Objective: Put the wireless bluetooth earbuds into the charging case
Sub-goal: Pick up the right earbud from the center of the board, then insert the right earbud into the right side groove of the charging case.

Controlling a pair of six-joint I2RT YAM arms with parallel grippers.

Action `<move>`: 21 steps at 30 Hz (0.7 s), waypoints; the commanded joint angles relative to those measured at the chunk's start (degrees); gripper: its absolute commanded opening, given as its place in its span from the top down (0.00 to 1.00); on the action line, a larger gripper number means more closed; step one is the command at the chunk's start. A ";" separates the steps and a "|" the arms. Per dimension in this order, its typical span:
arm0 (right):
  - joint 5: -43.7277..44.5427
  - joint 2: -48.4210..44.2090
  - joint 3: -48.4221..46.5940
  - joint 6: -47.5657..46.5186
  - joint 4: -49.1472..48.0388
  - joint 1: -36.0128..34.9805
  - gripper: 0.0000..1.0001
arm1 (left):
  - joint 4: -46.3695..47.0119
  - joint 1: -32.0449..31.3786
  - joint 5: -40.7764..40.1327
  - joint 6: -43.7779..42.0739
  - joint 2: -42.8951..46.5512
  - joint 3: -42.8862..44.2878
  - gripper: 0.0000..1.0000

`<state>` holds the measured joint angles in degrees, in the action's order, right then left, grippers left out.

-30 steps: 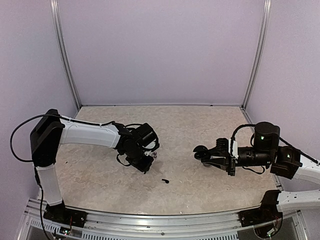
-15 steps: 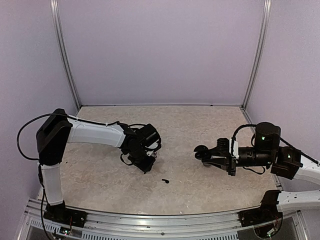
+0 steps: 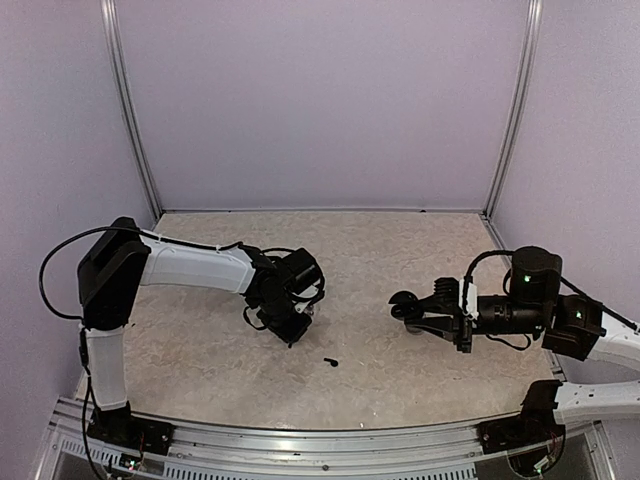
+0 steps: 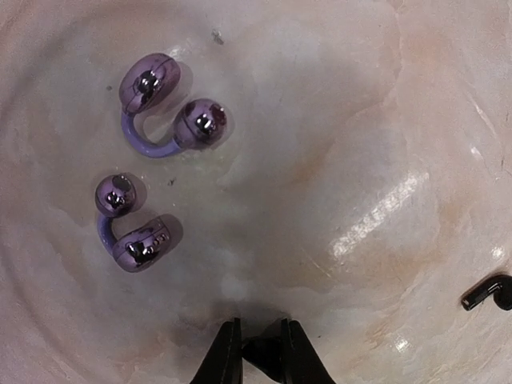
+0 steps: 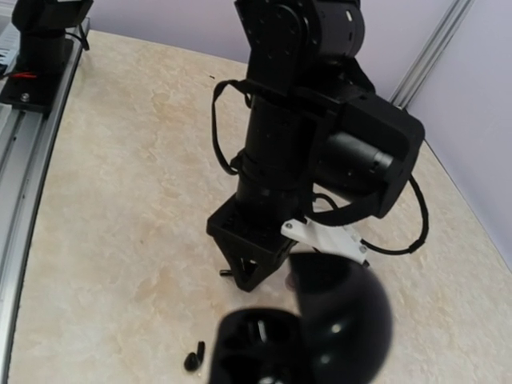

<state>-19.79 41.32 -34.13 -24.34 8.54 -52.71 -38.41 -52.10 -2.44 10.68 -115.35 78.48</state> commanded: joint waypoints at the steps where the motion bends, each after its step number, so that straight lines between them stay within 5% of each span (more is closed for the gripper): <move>1: 0.63 -0.99 0.49 0.61 -0.80 -0.47 1.00 | -1.22 -0.22 -0.22 -0.33 -0.60 -0.10 0.83; 21: 8.68 2.85 0.32 4.69 -5.67 -0.46 1.00 | 12.44 1.36 -0.58 1.39 11.08 -5.53 0.86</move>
<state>-15.70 43.09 -34.11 -22.28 6.85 -52.71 -31.40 -51.24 -2.22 11.16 -108.16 74.37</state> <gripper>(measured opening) 0.211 0.138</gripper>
